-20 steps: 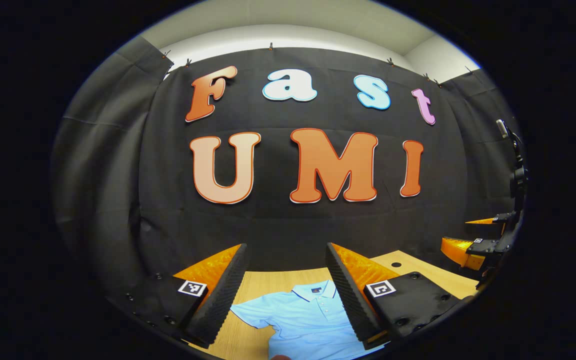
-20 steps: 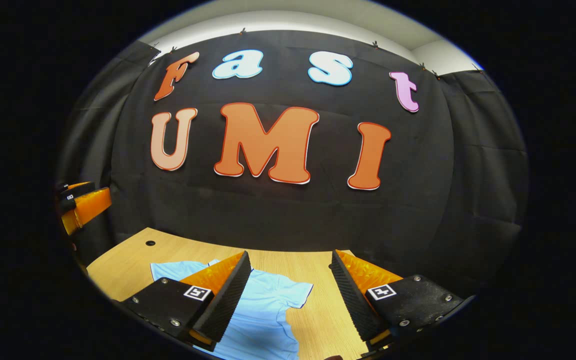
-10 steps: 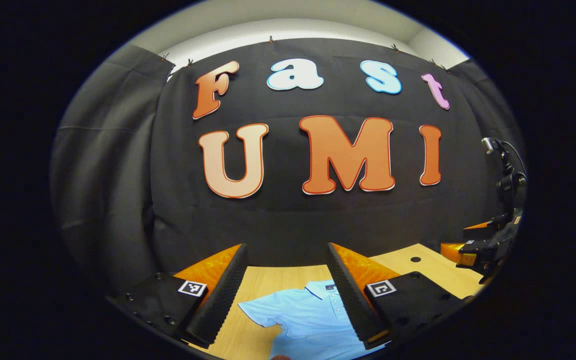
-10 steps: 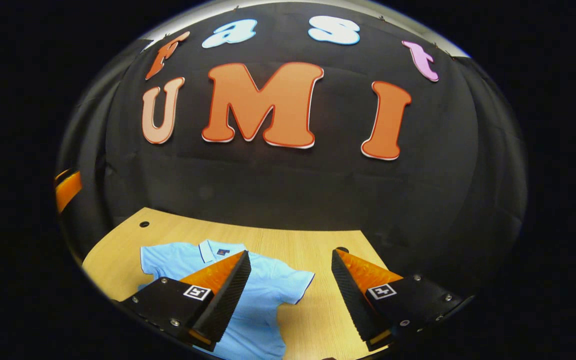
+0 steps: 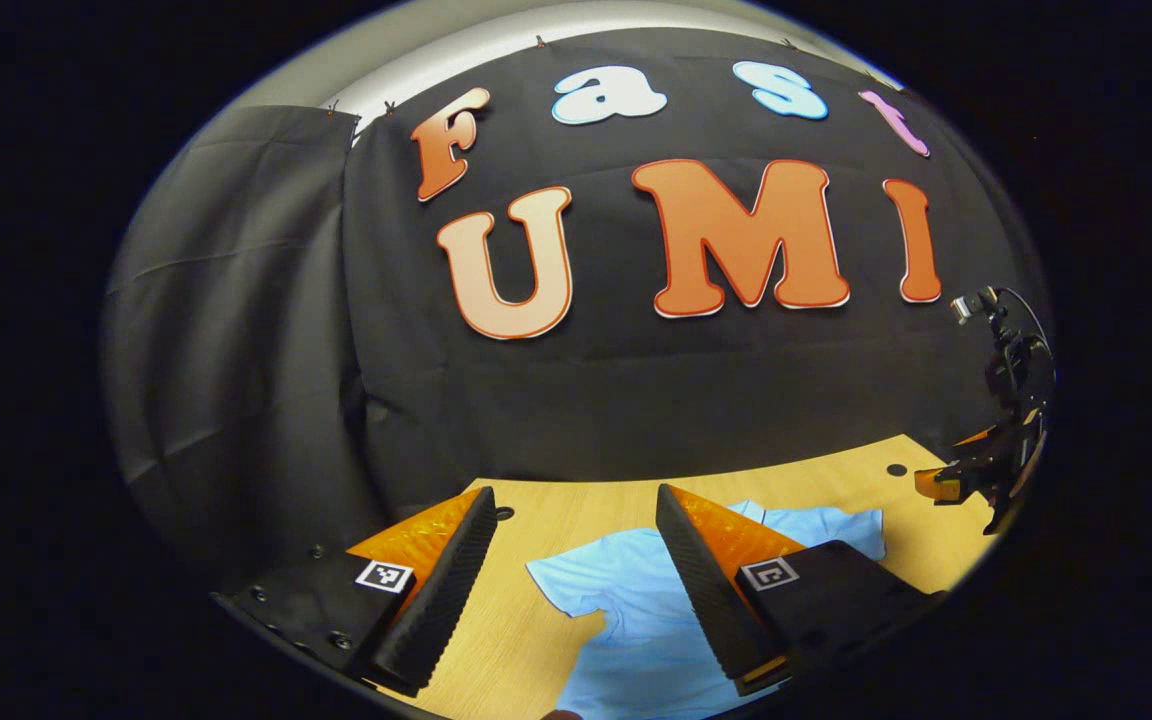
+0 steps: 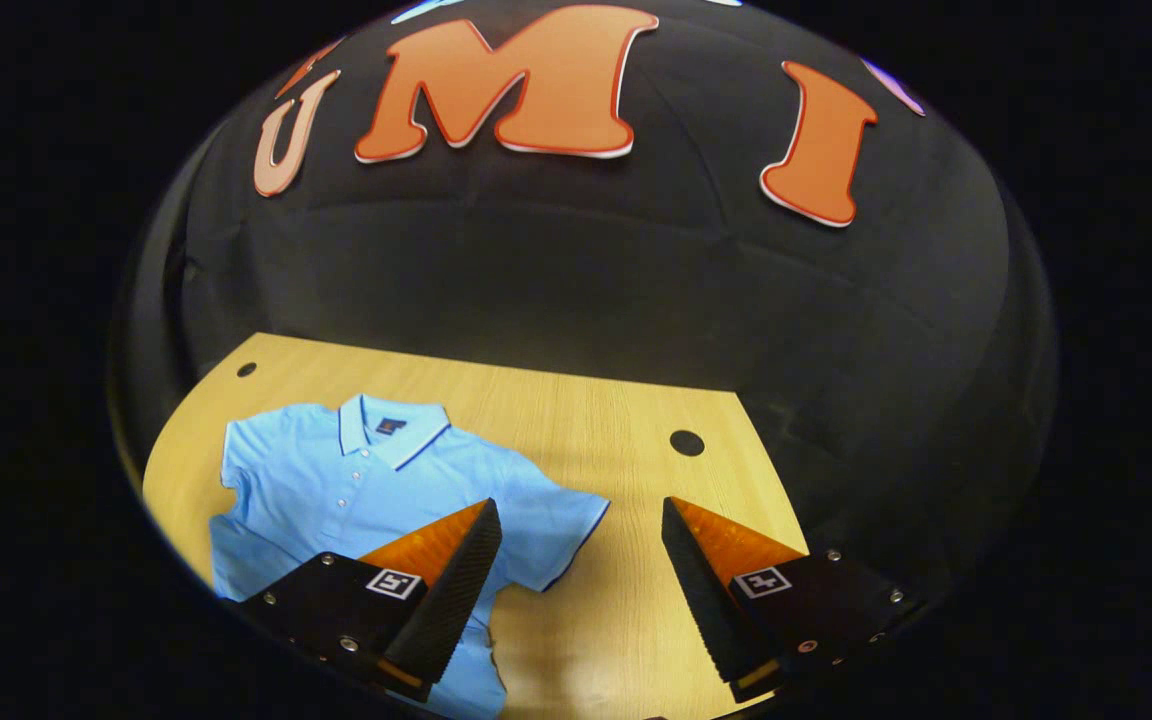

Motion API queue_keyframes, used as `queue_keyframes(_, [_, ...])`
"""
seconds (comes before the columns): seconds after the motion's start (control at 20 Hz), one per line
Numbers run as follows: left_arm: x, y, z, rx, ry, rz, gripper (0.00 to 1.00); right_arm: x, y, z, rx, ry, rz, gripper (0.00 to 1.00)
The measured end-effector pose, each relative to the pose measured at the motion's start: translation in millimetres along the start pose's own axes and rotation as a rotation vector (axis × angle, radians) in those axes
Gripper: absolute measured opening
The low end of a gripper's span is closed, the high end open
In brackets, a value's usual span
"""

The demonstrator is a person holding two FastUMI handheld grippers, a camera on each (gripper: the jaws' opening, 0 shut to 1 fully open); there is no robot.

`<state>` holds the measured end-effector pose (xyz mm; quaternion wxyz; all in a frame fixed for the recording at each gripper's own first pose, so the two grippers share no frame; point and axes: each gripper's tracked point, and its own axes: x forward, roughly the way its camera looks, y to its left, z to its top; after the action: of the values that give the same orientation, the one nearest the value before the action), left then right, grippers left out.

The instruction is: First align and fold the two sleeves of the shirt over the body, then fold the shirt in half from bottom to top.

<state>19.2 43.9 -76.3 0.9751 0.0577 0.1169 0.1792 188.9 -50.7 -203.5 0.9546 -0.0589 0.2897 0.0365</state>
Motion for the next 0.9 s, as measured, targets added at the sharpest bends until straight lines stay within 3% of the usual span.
queue_keyframes(0.2, [-0.1, 6.4, -1.1, 0.027, 0.021, 0.075, 1.0, 40.6, -4.9, -26.1, 0.003, 0.125, -0.012, 0.96])
queue_keyframes(0.5, [-13.3, 4.0, 16.5, 0.049, 0.002, 0.111, 1.0, 82.7, 3.0, -59.8, 0.056, 0.29, 0.032, 0.93])
queue_keyframes(0.75, [-19.5, 2.5, 14.5, 0.059, 0.019, 0.141, 1.0, 108.6, 4.9, -88.6, 0.036, 0.42, 0.007, 0.85])
queue_keyframes(0.9, [-22.1, 5.3, 8.9, 0.061, 0.035, 0.161, 1.0, 115.2, 8.6, -98.4, 0.089, 0.498, 0.028, 0.8])
